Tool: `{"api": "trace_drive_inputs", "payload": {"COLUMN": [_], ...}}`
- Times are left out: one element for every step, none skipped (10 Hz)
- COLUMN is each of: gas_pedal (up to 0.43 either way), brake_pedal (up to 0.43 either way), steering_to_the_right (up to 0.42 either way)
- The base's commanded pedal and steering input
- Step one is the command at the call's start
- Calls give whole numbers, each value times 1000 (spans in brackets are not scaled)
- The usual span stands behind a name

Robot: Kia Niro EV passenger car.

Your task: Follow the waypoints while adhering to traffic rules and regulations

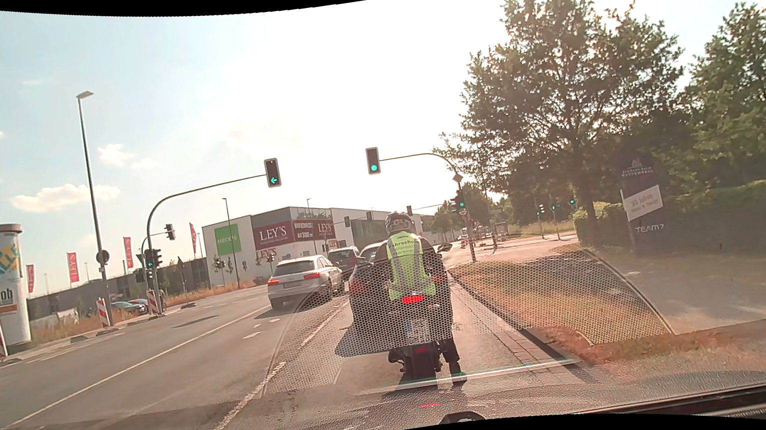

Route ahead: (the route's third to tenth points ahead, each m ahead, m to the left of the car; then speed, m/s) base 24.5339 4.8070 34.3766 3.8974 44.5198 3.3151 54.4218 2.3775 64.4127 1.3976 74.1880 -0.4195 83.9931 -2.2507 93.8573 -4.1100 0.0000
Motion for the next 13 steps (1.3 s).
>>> {"api": "trace_drive_inputs", "payload": {"gas_pedal": [0, 0, 0, 39, 98, 118, 118, 118, 130, 130, 118, 0, 0], "brake_pedal": [0, 0, 0, 0, 0, 0, 0, 0, 0, 0, 0, 0, 0], "steering_to_the_right": [-1, -1, -1, -1, -1, -1, -1, -1, -1, -1, -1, 0, 0]}}
